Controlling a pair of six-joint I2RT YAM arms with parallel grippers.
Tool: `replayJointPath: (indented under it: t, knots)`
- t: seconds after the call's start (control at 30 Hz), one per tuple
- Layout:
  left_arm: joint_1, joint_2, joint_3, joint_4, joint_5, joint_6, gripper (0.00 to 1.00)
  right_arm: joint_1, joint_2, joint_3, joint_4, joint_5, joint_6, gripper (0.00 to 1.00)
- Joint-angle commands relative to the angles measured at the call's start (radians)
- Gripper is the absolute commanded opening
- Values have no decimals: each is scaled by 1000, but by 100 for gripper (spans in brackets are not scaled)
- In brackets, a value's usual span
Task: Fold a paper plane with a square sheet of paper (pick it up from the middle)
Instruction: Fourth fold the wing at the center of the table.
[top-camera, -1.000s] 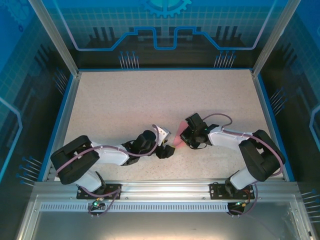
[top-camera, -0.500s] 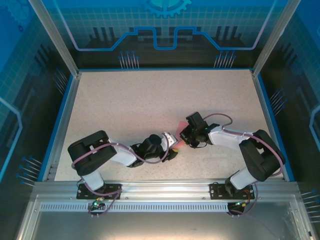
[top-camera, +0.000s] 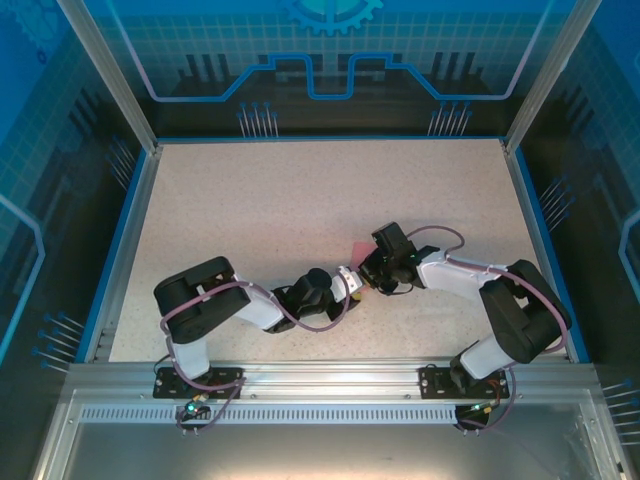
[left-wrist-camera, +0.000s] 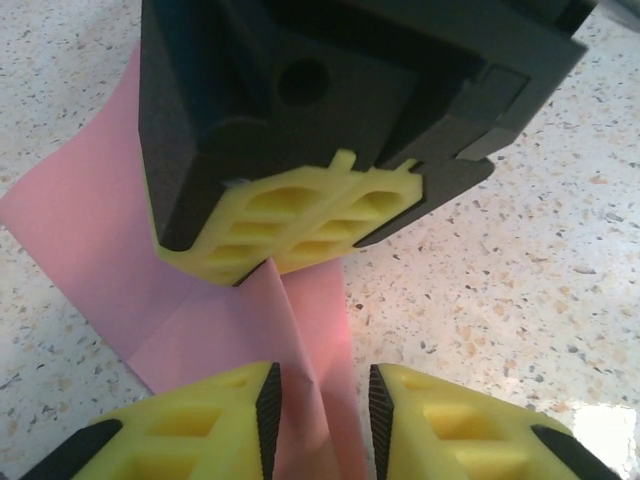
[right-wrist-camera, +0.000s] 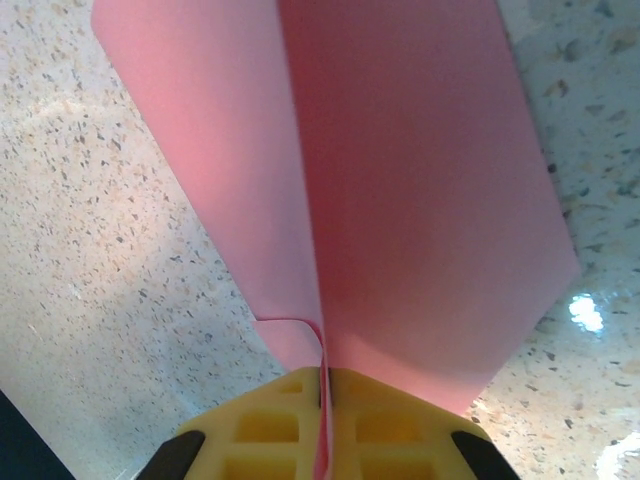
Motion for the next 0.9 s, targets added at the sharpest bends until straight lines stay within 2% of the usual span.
replayJointPath:
  t: [0.0,0.27,0.37,0.47,0.63,0.73,0.87]
  knots:
    - [-7,19,17,45,-31,29,29,-15,-28,18,-19,-25,13,6]
    - [-7,20,9,71,-73,23,17,-17,-38,13,-22,-39,13,9]
    - [-7,19,7,73,-81,14,14,-23,-45,13,-33,-38,2,15]
    - [-8,18,3,69,-81,-6,12,-36,-68,14,-58,-25,-37,25]
    - [-8,14,-16,80,-82,-66,11,-97,-109,45,-103,-54,-219,52]
    - [-7,14,-28,88,-81,-116,11,-132,-123,41,-104,-89,-328,55]
    - [-6,11,-39,89,-75,-195,11,-158,-154,-2,-63,-128,-438,53]
